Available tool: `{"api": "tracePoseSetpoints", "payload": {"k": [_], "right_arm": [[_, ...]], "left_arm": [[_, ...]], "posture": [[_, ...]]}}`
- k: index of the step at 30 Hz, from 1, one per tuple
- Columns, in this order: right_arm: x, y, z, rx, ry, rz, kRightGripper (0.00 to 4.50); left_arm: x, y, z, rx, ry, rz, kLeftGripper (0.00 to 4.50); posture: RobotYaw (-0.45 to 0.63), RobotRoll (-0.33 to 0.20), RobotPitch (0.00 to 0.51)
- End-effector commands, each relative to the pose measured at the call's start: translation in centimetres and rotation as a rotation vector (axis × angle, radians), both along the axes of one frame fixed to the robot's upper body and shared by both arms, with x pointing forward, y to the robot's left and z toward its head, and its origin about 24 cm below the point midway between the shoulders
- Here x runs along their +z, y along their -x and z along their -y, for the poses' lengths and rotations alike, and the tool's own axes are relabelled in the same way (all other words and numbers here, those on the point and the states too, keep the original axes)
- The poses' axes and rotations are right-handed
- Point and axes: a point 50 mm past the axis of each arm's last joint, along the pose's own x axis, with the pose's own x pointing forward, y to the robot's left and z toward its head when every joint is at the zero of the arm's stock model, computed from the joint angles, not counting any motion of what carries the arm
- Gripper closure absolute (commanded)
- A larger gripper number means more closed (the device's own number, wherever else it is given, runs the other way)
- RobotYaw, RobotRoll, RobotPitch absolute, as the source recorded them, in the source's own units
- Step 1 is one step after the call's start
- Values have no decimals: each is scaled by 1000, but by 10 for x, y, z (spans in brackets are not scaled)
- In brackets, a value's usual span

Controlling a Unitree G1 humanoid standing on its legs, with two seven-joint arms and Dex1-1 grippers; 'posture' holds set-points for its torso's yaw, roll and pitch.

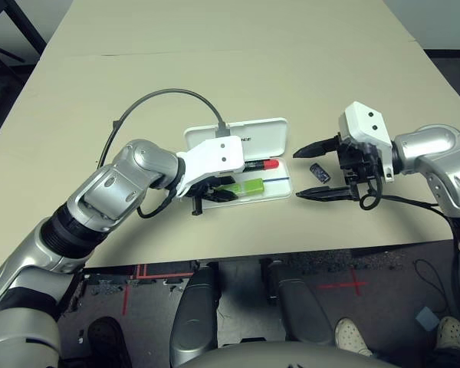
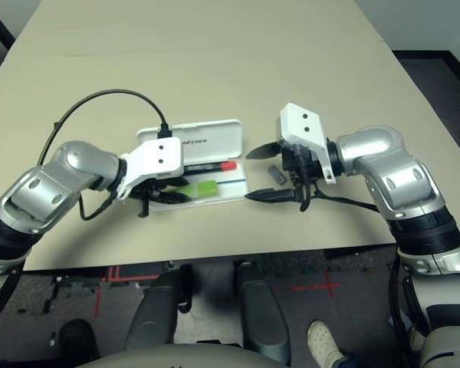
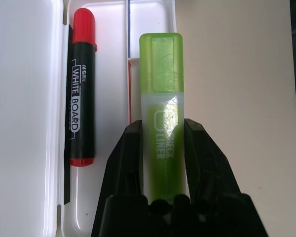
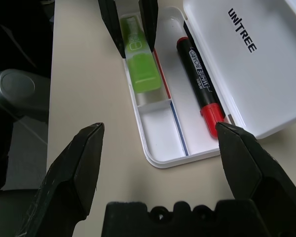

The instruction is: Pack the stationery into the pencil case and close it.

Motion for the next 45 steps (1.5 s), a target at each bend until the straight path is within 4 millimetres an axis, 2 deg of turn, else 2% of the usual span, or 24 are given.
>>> {"api": "tracePoseSetpoints", "payload": {"k": [1,7,17,26,33,41,45], "right_arm": [[-4,1,0,3,17,0,0],[-5,0,-1,7,17,-1,0],[-8,-2,-3,17,10,-1,0],[-9,-3,-3,-4,3,1,0],[-8,3,9,-150,-71,-28,0],[-8,7,10,-354,-127,-30,0],[-7,6,10,-554,-133,-37,0]], "left_arm": [[-3,2,0,6,-13,-16,2308],[1,2,-3,23,-10,-12,28],[15,3,-17,75,13,16,28],[27,12,-41,122,69,44,28],[27,32,-74,97,53,92,28],[27,35,-75,97,38,97,28],[26,35,-73,93,34,92,28]], "posture": [[4,0,241],[14,0,237],[29,0,232],[27,0,227],[39,0,235],[35,0,251],[24,0,258]]}}
